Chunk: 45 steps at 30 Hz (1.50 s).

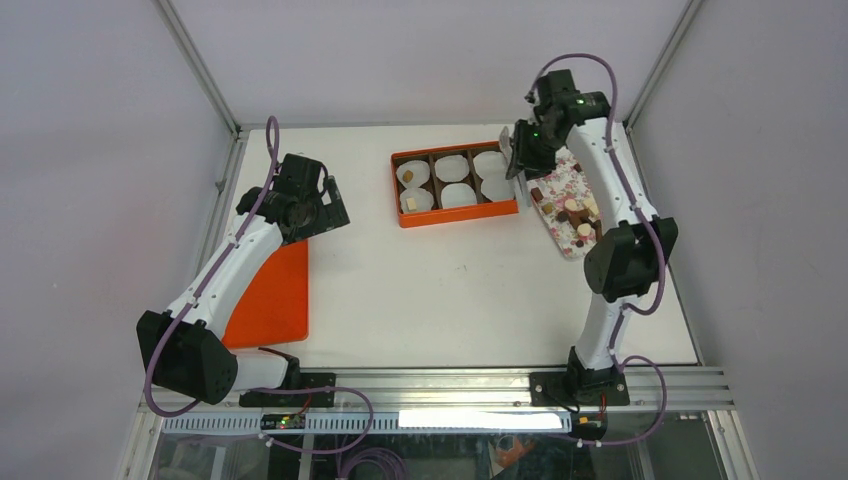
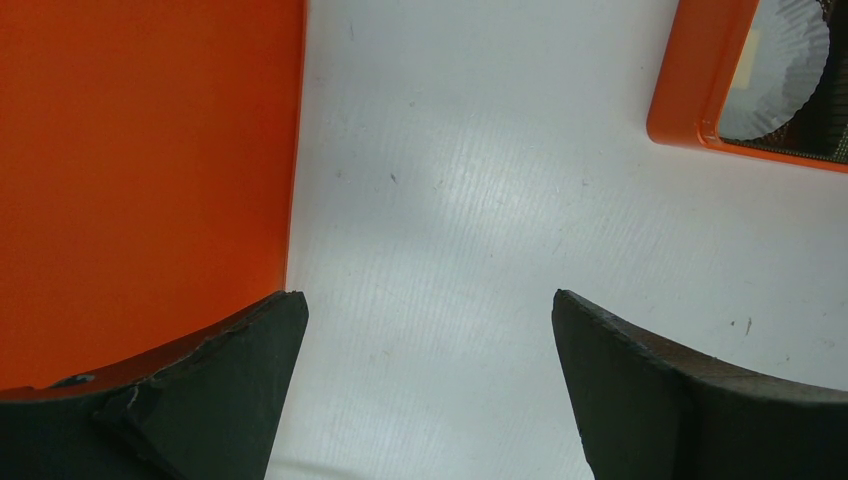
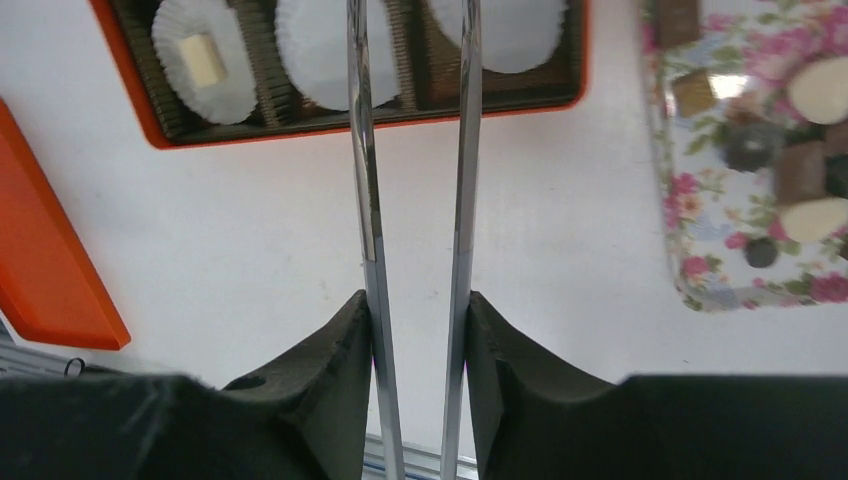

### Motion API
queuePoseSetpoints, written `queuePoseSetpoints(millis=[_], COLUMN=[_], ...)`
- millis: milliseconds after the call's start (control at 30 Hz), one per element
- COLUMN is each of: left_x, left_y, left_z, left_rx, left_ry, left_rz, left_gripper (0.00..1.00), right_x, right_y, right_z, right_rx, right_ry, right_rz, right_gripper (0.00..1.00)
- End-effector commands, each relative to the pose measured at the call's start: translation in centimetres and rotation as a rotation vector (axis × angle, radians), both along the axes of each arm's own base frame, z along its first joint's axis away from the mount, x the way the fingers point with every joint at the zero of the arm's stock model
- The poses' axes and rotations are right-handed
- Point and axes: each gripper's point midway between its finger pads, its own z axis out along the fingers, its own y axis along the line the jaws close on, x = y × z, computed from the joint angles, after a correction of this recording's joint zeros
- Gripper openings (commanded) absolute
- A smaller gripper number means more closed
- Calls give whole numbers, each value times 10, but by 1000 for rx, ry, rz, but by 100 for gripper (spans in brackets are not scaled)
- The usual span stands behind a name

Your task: Pack the chocolate

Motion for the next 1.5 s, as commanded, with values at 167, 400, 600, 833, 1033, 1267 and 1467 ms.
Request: queuePoseSetpoints(millis=[167, 400, 600, 833, 1033, 1267, 1467], left_x=[5, 1, -3, -3, -1, -1, 0], left_y=[-4, -3, 2, 3, 3, 4, 5], left_z=[16, 16, 15, 12, 11, 8, 8], left_rx=[-59, -61, -45, -39, -34, -30, -15], left_ry=[-71, -73, -72, -64, -59, -52, -52], left_rz=[14, 18, 25, 31, 28, 30, 25], left_gripper=[99, 99, 99, 99, 99, 99, 99], right_x=[16, 33, 41, 44, 52, 61, 61], right_y=[93, 117, 124, 128, 132, 131, 132], right_z=[-5, -35, -60, -80, -90, -104, -104], right_rx=[-15, -16, -21, -24, -24, -53, -51], right_ry=[-69, -36, 13, 49, 57, 68, 64], right_rz=[119, 121, 124, 124, 120, 108, 122], right_gripper=[0, 0, 0, 4, 8, 12, 28])
